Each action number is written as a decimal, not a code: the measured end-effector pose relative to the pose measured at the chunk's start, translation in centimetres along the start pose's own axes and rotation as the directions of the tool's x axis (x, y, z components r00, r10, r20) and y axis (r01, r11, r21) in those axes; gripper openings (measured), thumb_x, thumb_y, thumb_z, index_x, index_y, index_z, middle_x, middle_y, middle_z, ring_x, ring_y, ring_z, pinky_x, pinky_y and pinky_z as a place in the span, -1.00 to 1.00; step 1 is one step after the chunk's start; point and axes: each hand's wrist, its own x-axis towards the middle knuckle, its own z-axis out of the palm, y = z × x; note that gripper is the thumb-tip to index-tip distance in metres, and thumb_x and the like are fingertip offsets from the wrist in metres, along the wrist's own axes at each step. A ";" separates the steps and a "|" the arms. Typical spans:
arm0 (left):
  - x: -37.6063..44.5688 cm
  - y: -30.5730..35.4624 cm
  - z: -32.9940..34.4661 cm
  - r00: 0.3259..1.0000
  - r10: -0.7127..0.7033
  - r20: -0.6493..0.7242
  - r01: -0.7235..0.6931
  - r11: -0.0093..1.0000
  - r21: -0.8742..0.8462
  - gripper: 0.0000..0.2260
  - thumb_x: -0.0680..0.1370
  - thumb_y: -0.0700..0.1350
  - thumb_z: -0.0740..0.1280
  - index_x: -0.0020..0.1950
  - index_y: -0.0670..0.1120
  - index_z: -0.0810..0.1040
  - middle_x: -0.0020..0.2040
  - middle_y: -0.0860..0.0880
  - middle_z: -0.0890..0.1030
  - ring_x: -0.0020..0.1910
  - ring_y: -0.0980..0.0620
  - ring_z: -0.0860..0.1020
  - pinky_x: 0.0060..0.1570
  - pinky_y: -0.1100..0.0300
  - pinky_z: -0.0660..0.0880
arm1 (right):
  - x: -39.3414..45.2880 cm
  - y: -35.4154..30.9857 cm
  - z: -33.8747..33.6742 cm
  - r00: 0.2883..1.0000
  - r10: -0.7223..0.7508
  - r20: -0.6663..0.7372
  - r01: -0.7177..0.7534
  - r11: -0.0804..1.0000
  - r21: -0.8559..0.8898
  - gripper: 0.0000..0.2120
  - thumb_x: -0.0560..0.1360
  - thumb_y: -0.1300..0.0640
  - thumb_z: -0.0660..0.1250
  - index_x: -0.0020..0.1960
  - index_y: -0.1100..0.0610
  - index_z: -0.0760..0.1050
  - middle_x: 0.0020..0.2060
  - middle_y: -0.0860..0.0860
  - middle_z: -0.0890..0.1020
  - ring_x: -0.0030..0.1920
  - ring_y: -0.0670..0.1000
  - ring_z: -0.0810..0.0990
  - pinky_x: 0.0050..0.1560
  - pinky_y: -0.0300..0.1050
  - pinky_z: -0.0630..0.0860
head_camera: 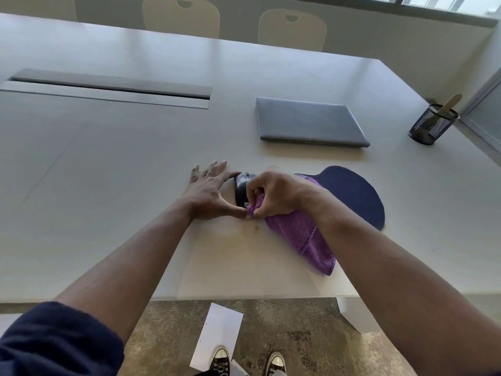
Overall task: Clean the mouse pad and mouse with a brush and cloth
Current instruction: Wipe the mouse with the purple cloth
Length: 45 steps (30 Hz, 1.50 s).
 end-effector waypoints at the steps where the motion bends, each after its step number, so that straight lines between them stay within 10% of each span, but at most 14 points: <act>1: 0.0 0.0 0.0 1.000 0.002 -0.001 -0.002 1.000 -0.001 0.04 0.07 0.56 0.32 0.51 0.28 0.17 0.61 0.03 0.01 0.56 0.15 -0.20 0.48 -0.01 -0.38 | 0.0 -0.1 0.1 1.000 -0.008 -0.001 0.008 1.000 0.002 -0.83 0.22 0.13 0.55 -0.31 0.00 0.56 -0.47 -0.14 0.44 -0.44 -0.26 0.45 -0.50 -0.42 0.31; 13: 0.0 -0.1 0.0 1.000 -0.005 0.013 0.005 1.000 -0.009 0.06 0.06 0.59 0.33 0.51 0.28 0.15 0.61 0.03 -0.01 0.56 0.14 -0.22 0.46 0.00 -0.41 | 0.7 1.6 -2.0 0.985 0.107 -0.132 -0.093 0.990 0.108 -0.89 0.29 0.07 0.56 -0.25 -0.01 0.64 -0.44 -0.17 0.53 -0.43 -0.22 0.47 -0.39 -0.37 0.38; 19: 0.0 -0.1 0.1 1.000 -0.008 0.005 0.008 1.000 0.007 0.06 0.06 0.60 0.31 0.51 0.30 0.14 0.61 0.03 0.00 0.56 0.14 -0.21 0.46 -0.02 -0.41 | 1.8 1.8 -0.2 0.957 0.186 -0.223 -0.123 0.955 0.271 -0.91 0.46 0.12 0.48 -0.03 0.05 0.70 -0.07 -0.06 0.61 -0.06 -0.09 0.59 0.05 -0.28 0.48; 26: 0.0 -0.1 0.2 1.000 -0.003 -0.002 0.003 1.000 0.009 0.05 0.07 0.59 0.31 0.51 0.30 0.14 0.61 0.03 -0.01 0.57 0.13 -0.21 0.48 -0.04 -0.38 | 1.3 2.2 -1.2 0.977 0.210 -0.046 -0.192 0.948 0.255 -0.88 0.41 0.07 0.50 -0.21 -0.16 0.66 -0.27 -0.21 0.63 -0.30 -0.38 0.53 -0.33 -0.57 0.36; 31: 0.0 -0.1 0.2 1.000 -0.005 0.007 0.005 1.000 0.009 0.06 0.08 0.60 0.31 0.52 0.29 0.12 0.62 0.04 -0.03 0.56 0.15 -0.23 0.48 -0.05 -0.38 | 3.1 1.4 0.4 0.949 0.173 -0.262 -0.113 0.967 0.228 -0.88 0.50 0.25 0.39 -0.06 0.13 0.70 -0.04 0.03 0.63 -0.04 -0.06 0.60 0.09 -0.26 0.51; 38: 0.2 -0.3 0.3 1.000 0.004 0.015 -0.004 1.000 0.031 0.04 0.13 0.60 0.29 0.53 0.29 0.07 0.62 0.02 -0.10 0.55 0.16 -0.27 0.48 -0.04 -0.39 | 3.3 1.8 -0.7 0.989 -0.036 -0.143 0.062 0.982 0.181 -0.90 0.44 0.28 0.46 -0.11 0.11 0.70 -0.09 -0.01 0.64 -0.05 -0.04 0.61 0.09 -0.27 0.51; 45: 0.1 -0.1 0.2 0.999 -0.012 0.034 0.012 1.000 0.002 0.11 0.09 0.62 0.30 0.55 0.25 0.07 0.62 0.03 -0.10 0.53 0.20 -0.30 0.47 -0.02 -0.41 | 5.9 1.4 -0.3 0.974 0.059 -0.220 -0.040 0.995 0.088 -0.88 0.47 0.20 0.40 -0.06 0.07 0.70 -0.12 0.02 0.71 -0.09 -0.02 0.64 0.05 -0.16 0.58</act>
